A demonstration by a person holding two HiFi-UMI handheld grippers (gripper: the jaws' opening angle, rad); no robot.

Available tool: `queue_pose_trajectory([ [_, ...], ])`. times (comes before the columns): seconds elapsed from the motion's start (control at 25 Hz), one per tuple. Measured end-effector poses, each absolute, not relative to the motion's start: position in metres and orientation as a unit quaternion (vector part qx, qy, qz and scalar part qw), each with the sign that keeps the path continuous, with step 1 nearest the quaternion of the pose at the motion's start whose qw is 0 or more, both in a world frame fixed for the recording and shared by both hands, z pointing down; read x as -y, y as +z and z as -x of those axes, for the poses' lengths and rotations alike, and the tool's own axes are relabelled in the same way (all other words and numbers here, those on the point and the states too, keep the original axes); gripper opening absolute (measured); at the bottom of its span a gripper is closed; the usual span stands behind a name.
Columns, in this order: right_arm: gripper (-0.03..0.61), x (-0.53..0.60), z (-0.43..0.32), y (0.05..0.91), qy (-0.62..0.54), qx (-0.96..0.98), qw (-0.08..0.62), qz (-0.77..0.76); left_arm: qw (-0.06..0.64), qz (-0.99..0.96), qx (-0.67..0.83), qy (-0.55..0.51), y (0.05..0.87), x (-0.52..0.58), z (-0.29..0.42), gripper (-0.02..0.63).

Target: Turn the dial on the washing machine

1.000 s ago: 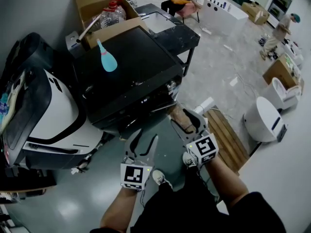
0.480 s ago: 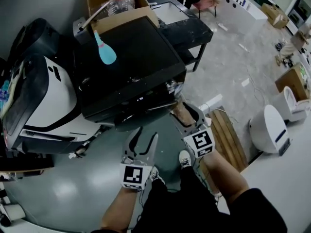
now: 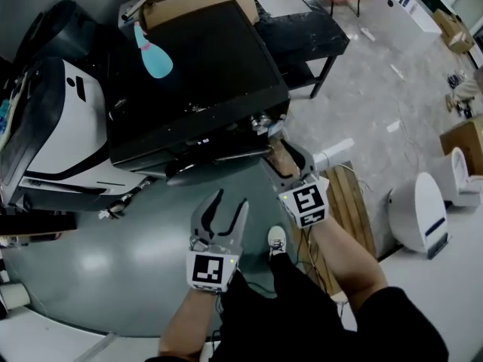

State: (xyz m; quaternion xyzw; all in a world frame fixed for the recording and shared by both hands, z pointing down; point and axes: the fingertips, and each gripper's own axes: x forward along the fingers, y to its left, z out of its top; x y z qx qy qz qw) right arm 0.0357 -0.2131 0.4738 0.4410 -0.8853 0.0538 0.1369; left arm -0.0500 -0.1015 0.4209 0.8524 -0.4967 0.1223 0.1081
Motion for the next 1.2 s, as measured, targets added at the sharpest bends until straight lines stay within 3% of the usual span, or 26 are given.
queue_pose_trajectory([
  [1.2,0.288,0.309,-0.023,0.580,0.070,0.878,0.182,-0.438,0.136,-0.842,0.503,0.139,0.472,0.139,0.041,0.187],
])
